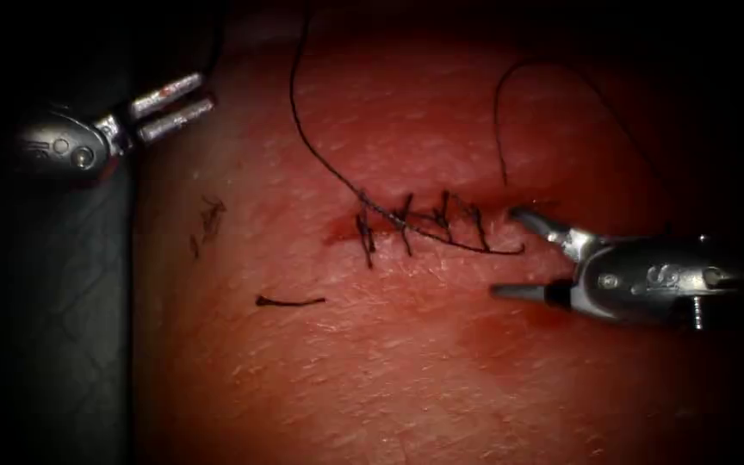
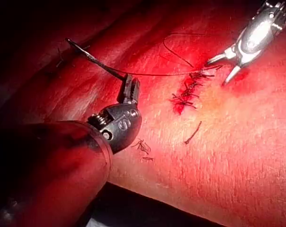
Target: Wound Closure
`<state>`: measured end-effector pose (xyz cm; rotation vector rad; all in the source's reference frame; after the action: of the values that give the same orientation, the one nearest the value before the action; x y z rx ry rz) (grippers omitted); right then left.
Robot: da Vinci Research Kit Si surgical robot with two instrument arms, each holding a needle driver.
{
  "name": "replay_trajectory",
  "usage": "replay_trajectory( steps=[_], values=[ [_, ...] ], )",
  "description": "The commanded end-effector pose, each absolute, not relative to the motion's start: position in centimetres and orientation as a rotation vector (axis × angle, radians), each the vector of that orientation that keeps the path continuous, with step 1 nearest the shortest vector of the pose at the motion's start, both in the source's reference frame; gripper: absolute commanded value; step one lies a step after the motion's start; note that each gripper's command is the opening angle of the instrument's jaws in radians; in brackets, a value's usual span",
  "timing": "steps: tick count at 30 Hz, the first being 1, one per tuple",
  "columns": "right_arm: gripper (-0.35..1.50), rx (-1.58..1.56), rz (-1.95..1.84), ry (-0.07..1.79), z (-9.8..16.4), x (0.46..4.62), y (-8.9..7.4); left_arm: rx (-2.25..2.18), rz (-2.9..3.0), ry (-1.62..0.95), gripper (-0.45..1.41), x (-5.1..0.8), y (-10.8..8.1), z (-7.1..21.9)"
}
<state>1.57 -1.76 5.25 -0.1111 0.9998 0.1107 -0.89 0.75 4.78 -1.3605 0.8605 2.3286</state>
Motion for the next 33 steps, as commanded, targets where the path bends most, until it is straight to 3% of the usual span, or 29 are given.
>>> replay_trajectory(
  steps=[1, 5, 16, 28, 29, 30, 31, 32, 33],
  values=[
    [-0.35, -0.088, 0.128, 1.011, 5.3, 1.57, -1.9, -1.363, 2.327, 0.86, -0.45, -0.94, 0.8, 4.8],
    [-0.35, -0.067, 0.141, 0.988, 5.1, 1.45, -1.9, -1.364, 2.328, 0.861, -0.45, -0.95, 0.7, 4.8],
    [-0.35, -0.022, 0.114, 1.046, 4.2, 1.64, -2.5, -1.375, 2.323, 0.873, -0.45, -1.05, 0.7, 4.8],
    [-0.33, 0.046, 0.064, 1.182, 3.0, 2.19, -3.1, -1.395, 2.332, 0.859, -0.45, -1.25, 0.6, 4.9],
    [0.17, 0.044, 0.067, 1.187, 3.0, 2.2, -3.0, -1.395, 2.332, 0.859, -0.45, -1.25, 0.6, 4.9],
    [0.46, 0.038, 0.075, 1.195, 3.0, 2.2, -3.0, -1.395, 2.332, 0.859, -0.45, -1.25, 0.6, 4.9],
    [0.62, 0.033, 0.083, 1.202, 3.0, 2.19, -3.0, -1.395, 2.332, 0.859, -0.45, -1.25, 0.6, 4.9],
    [0.94, 0.036, 0.094, 1.206, 3.0, 2.17, -2.9, -1.394, 2.335, 0.856, -0.45, -1.25, 0.6, 4.9],
    [1.09, 0.037, 0.097, 1.218, 3.1, 2.05, -2.8, -1.395, 2.334, 0.856, -0.45, -1.25, 0.6, 4.9]
  ],
)
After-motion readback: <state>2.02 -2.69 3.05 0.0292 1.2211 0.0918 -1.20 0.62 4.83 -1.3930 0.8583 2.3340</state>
